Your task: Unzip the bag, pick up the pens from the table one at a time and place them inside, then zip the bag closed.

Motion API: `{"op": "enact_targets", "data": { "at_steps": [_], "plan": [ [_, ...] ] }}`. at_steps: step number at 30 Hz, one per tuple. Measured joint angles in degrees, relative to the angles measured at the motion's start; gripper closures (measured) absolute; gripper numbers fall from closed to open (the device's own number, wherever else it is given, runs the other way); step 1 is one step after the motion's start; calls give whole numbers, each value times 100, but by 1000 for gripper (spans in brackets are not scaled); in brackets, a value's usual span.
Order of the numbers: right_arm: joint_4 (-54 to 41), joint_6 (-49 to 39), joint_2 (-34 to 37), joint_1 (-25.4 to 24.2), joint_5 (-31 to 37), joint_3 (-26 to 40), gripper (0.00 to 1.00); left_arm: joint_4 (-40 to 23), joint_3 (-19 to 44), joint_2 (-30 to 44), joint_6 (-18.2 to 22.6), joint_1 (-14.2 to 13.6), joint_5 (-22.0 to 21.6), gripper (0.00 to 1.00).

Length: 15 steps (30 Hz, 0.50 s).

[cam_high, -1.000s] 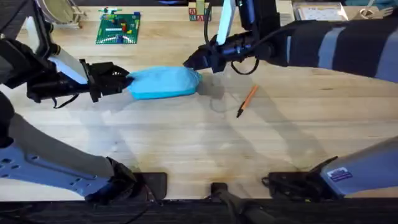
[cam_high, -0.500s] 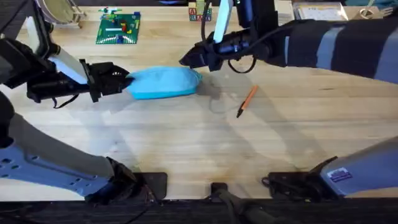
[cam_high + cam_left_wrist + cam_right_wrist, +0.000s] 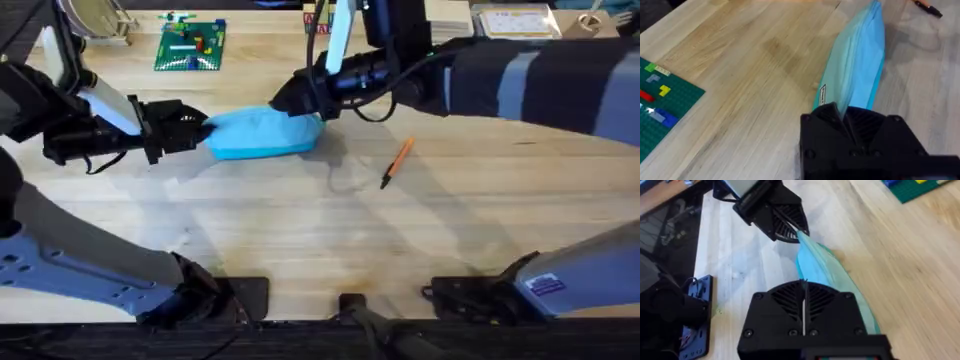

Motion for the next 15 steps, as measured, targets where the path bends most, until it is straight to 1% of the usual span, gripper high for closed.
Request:
{"op": "enact_targets", "data": {
  "at_steps": [8, 15],
  "plan": [
    [134, -4, 0, 311, 125, 4, 972, 0, 0, 0, 0, 0, 1, 959],
    [134, -4, 0, 392, 192, 7, 971, 0, 0, 0, 0, 0, -1, 959]
  ]
}}
